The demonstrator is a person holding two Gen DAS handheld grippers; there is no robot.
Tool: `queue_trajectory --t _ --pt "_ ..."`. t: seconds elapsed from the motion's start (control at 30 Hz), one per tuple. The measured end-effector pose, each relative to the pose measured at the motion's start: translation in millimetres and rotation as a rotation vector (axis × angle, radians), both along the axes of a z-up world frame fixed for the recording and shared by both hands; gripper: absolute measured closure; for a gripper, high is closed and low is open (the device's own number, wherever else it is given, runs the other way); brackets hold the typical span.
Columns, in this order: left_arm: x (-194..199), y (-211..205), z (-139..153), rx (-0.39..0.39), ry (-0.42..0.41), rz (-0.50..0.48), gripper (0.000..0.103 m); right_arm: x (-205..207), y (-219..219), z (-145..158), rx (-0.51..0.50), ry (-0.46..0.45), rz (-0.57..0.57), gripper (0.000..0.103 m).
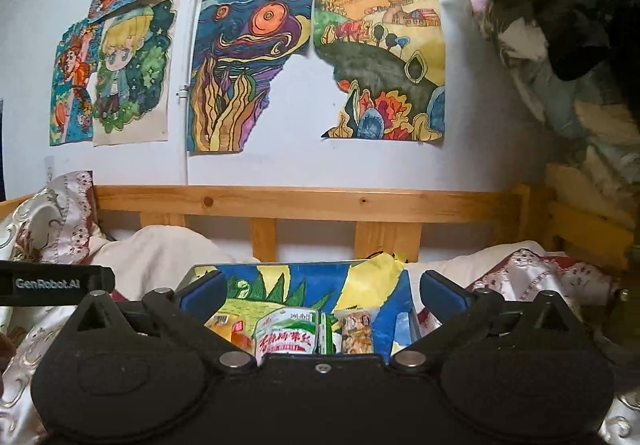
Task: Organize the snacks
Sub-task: 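Withdraw both tools up from the tray, then move the right tool toward the orange while the left tool approaches the yellow packet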
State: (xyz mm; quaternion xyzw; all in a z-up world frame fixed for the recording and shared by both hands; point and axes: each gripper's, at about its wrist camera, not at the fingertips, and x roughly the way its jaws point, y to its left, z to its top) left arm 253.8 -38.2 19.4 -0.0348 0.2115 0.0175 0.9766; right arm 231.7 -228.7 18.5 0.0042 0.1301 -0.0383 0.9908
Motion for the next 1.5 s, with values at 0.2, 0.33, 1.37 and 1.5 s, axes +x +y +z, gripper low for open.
queue_trajectory --t 0.2,0.33,1.37,1.5 --pt "-38.6 9.4 -5.2 0.028 -0.029 -0.011 0.0 -32.3 -0.2 4.2 0.016 -0.001 0.001 0.001" --pt "-61.1 17.7 -13.1 0.037 -0.04 -0.007 0.0 -55.0 1.0 6.3 0.01 -0.008 0.005 0.001" --pt "-105.4 22.4 -87.3 0.065 0.167 -0.126 0.0 -116.3 10.2 -67.0 -0.066 0.276 0.006 0.001" --pt "-104.1 21.2 -89.4 0.072 0.173 -0.133 0.0 -113.7 15.4 -73.2 -0.077 0.298 0.024 0.001"
